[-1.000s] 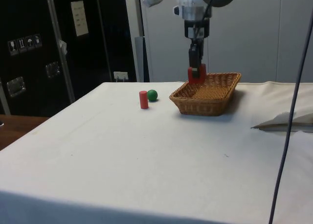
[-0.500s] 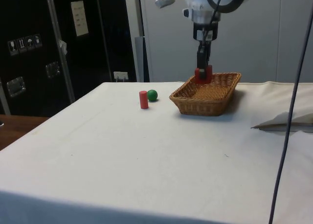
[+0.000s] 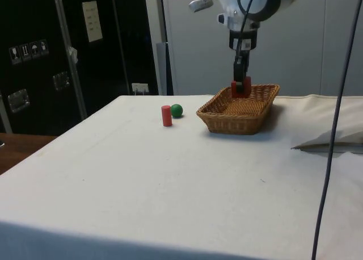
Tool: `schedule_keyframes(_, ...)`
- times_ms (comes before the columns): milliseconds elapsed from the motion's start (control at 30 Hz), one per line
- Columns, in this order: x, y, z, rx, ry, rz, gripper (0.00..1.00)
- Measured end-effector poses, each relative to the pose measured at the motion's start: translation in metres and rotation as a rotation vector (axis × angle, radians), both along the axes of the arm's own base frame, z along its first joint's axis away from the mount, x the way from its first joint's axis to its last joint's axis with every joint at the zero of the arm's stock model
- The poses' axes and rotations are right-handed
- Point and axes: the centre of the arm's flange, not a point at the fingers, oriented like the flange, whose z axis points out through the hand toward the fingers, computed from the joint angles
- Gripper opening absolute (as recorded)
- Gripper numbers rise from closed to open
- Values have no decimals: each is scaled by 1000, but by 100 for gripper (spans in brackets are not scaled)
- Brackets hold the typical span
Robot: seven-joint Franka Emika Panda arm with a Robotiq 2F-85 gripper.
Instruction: Pick up the object to the left of the cylinder and place it into the basket.
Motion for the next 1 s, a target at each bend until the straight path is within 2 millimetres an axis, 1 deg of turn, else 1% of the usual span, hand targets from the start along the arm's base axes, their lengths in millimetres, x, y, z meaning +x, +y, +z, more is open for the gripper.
schedule_keyframes(167, -2, -7, -3, 12, -1, -8, 6)
schedule_keyframes(367, -4, -10, -5, 27, -5, -12, 6)
schedule_keyframes(1000, 0, -4, -7, 49, -10, -12, 6)
